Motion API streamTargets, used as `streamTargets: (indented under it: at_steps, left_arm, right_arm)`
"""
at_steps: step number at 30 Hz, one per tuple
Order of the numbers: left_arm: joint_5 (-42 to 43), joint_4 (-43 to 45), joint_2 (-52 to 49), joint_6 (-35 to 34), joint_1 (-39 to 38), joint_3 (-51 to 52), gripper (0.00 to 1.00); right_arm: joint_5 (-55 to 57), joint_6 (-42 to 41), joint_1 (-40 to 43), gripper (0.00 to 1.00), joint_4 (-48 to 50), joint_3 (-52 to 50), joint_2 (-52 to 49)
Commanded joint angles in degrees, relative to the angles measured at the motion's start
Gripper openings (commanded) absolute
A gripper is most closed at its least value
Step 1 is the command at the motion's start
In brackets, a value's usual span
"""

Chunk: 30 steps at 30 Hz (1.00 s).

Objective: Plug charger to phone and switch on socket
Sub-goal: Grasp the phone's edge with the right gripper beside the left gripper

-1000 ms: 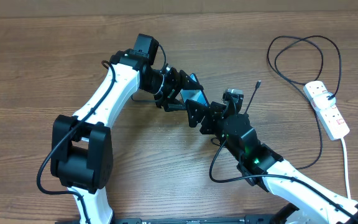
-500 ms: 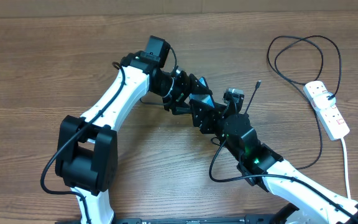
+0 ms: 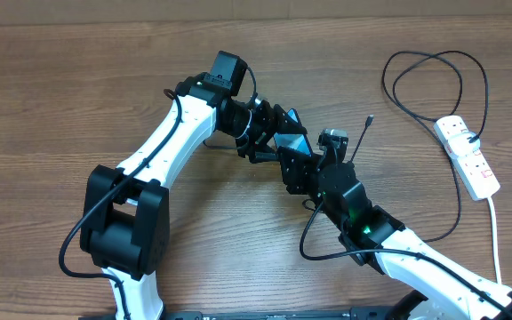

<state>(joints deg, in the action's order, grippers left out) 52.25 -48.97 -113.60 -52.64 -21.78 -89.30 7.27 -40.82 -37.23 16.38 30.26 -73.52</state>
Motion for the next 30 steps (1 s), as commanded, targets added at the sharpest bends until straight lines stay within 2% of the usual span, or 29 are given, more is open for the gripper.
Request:
streamTargets:
  at_steps: [1,19,24,30]
  left_arm:
    - [1.70,0.44,-0.26,-0.98,-1.05,-1.57,0.50]
    - [1.16,0.39,-0.26,-0.96,-3.06,-1.57,0.54]
    - [1.16,0.39,-0.26,-0.96,-3.06,-1.57,0.54]
    - [1.16,0.39,-0.26,-0.98,-3.06,-1.57,0.54]
  right_arm:
    - [-0.85,0.09,-0.33,0.36,-0.02,0.55,0.02]
    - [-2.91,0.07,-0.33,0.24,0.17,0.57,0.04]
    - [-2.97,0.07,-0.33,0.15,0.70,0.57,0.04]
    - [-4.48,0.07,-0.33,0.11,3.50,0.57,0.04]
